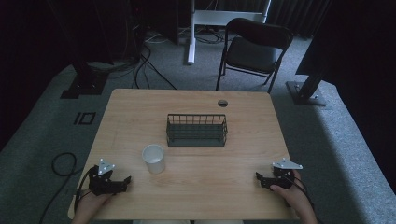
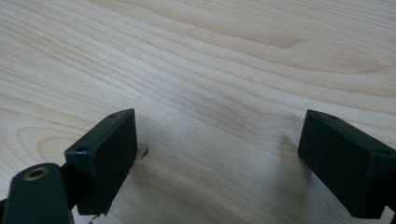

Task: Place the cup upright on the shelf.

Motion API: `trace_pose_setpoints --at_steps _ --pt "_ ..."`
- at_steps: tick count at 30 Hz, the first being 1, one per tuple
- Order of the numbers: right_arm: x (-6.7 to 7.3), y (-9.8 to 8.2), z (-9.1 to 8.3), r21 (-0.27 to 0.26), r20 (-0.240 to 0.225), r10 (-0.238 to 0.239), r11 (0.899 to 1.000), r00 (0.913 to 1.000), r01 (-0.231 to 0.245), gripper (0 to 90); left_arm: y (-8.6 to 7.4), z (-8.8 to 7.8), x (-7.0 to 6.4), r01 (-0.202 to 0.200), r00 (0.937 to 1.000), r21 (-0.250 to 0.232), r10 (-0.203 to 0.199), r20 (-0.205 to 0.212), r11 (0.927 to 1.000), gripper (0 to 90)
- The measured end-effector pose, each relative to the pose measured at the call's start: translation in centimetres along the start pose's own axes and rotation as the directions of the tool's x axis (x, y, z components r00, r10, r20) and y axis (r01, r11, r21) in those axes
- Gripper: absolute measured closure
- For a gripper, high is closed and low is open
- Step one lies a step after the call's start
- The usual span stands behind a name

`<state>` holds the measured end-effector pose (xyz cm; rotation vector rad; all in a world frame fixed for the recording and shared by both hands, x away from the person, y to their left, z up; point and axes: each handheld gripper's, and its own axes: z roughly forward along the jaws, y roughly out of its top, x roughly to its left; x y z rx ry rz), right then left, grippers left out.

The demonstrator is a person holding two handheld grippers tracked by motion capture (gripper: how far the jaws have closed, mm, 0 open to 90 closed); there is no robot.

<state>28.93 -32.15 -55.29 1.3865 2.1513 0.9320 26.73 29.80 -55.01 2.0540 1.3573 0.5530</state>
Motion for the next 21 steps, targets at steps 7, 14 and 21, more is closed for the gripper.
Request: trace_pose_setpoints --at_steps 7,14,21 --pt "-0.12 -0.06 -0.06 0.000 -0.002 -0.006 1.000 1.0000 0.006 11.4 -0.15 -0.13 0.10 0.003 1.0000 -0.001 -0.003 0.001 1.0000 0.8" --pt "-0.14 -0.07 -0.06 0.000 -0.005 -0.008 1.000 1.0000 0.008 11.3 -0.26 -0.21 0.31 -0.020 0.9996 -0.002 0.020 0.020 0.9998 0.7" --pt "-0.13 -0.07 -0.06 0.000 -0.004 -0.009 1.000 1.0000 0.009 11.4 -0.26 -0.20 0.42 -0.012 0.9998 -0.002 0.012 0.013 0.9999 0.8"
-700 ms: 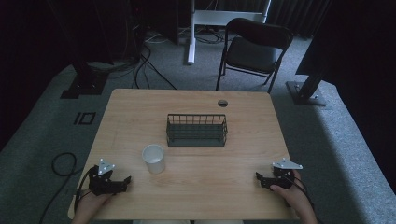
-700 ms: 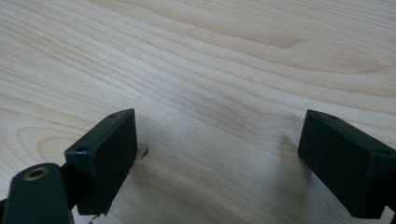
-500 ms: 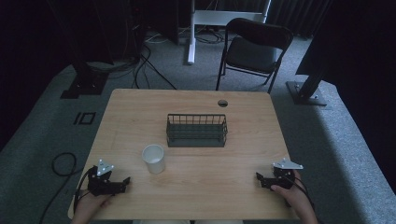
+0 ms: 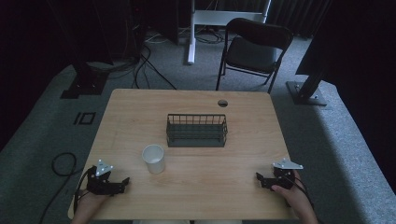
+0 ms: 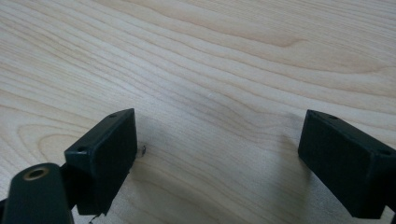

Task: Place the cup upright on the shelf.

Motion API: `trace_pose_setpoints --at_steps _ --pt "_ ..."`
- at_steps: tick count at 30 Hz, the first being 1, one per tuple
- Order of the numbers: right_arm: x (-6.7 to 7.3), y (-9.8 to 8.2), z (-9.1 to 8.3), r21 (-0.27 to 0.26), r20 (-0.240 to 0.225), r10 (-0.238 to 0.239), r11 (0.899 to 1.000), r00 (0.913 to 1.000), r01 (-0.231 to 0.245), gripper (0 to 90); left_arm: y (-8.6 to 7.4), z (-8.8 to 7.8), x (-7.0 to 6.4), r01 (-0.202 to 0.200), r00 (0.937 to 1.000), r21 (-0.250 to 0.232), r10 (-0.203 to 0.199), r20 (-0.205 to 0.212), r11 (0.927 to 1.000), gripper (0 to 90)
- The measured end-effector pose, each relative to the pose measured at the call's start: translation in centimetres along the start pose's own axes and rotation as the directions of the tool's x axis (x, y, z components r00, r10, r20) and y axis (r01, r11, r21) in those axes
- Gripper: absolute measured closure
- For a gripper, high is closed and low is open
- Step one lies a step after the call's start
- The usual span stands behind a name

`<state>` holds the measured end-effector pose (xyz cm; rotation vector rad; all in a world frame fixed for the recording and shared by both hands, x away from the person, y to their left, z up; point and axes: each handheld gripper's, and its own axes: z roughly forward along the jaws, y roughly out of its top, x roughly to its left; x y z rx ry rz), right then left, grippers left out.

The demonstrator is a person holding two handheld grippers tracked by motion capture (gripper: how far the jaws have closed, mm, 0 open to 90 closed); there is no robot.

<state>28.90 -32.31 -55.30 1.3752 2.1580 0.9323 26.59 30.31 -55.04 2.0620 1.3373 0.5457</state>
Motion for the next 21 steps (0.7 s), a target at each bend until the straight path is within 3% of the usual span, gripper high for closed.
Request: trace_pose_setpoints --at_steps 15,17,21 --pt "-0.02 0.16 0.10 -0.005 -0.004 0.016 1.000 0.9999 -0.016 11.4 0.01 0.01 0.01 0.001 1.0000 0.000 -0.001 -0.001 1.0000 0.8" --pt "0.08 0.29 0.14 -0.011 0.005 -0.009 1.000 1.0000 0.009 11.4 0.01 0.00 0.01 0.001 1.0000 0.000 -0.001 -0.001 1.0000 0.8" --pt "0.46 0.90 0.04 -0.028 -0.009 -0.012 1.000 0.9999 0.012 11.4 0.01 0.01 0.02 0.001 1.0000 0.000 -0.001 -0.001 1.0000 0.8"
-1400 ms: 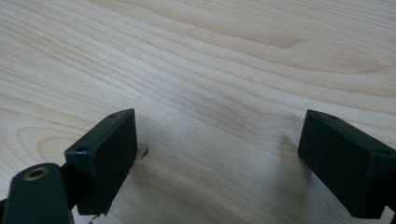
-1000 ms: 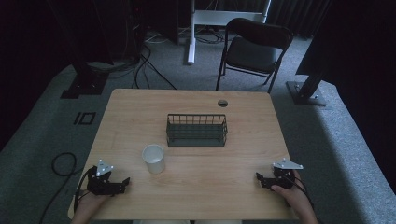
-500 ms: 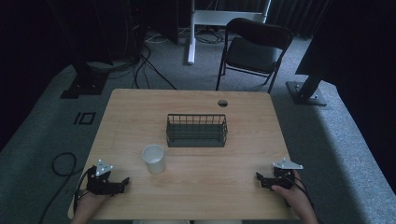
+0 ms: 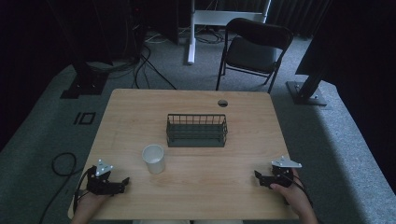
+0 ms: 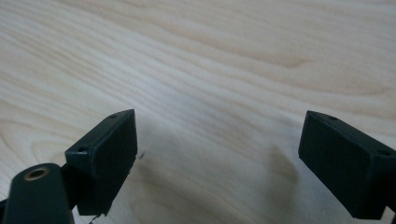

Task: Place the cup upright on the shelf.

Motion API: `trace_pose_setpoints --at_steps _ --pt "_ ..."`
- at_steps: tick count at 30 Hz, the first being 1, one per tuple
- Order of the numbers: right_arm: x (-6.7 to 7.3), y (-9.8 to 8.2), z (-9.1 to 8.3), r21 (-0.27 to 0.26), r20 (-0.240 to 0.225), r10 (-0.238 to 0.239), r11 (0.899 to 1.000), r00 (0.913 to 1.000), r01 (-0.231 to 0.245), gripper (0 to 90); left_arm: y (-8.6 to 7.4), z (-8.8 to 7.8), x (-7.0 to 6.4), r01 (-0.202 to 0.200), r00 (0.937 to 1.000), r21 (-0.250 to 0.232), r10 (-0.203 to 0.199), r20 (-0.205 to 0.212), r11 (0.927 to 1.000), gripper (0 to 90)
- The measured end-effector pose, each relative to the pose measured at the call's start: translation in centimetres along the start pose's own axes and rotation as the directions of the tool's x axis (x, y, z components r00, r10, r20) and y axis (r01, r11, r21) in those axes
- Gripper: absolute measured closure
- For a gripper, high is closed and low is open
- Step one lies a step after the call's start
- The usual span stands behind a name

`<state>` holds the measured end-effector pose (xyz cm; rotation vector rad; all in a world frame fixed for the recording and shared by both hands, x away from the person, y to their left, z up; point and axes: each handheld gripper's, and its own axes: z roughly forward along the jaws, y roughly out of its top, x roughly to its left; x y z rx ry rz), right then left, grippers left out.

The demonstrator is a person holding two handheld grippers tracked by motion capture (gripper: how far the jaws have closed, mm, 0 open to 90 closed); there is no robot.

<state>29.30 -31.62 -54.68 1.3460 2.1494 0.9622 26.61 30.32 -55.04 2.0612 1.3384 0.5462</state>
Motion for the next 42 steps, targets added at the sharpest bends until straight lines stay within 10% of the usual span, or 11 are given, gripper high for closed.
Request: trace_pose_setpoints --at_steps 42 --pt "7.9 5.0 3.2 -0.100 -0.188 -0.152 0.986 0.9704 0.135 11.4 0.0 0.0 0.0 0.000 1.0000 0.000 0.000 0.000 1.0000 0.8"
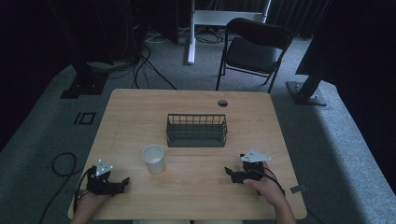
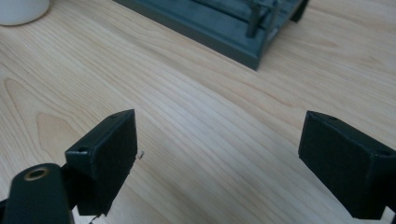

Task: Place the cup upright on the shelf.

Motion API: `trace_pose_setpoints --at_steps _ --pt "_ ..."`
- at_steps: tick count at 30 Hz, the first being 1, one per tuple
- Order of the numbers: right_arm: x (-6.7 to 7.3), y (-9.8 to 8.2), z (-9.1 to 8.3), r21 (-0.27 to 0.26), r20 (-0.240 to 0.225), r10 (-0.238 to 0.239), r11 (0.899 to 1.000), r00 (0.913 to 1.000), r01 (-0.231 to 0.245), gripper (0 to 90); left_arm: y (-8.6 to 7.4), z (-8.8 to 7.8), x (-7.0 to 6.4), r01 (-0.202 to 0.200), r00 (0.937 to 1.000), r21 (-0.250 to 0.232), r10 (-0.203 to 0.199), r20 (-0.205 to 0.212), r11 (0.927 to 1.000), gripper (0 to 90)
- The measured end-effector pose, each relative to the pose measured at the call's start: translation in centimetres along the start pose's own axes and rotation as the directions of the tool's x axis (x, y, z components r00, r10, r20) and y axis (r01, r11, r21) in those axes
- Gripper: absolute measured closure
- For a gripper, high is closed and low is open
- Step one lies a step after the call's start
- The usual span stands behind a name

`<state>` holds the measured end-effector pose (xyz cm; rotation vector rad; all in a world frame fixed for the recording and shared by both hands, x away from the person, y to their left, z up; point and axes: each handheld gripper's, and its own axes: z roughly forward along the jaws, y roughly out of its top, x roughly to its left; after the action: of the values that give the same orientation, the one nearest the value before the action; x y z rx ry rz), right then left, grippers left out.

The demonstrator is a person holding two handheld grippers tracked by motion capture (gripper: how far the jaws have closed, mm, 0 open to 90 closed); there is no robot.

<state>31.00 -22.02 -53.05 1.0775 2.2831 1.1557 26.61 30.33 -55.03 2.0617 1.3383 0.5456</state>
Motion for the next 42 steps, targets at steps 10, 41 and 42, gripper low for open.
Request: trace_pose_setpoints --at_steps 10,41,42 --pt "2.0 1.3 1.2 -0.021 -0.066 -0.040 0.999 0.9970 0.039 11.4 0.0 0.0 0.0 0.000 1.0000 0.000 0.000 0.000 1.0000 0.8" --pt "8.7 5.4 6.0 -0.090 -0.218 -0.147 0.987 0.9648 0.130 11.4 0.0 0.0 0.0 0.000 1.0000 0.000 0.000 0.001 1.0000 0.8" --pt "9.0 5.5 6.2 -0.096 -0.224 -0.154 0.986 0.9624 0.136 11.4 0.0 0.0 0.0 0.000 1.0000 0.000 0.000 0.001 1.0000 0.8"
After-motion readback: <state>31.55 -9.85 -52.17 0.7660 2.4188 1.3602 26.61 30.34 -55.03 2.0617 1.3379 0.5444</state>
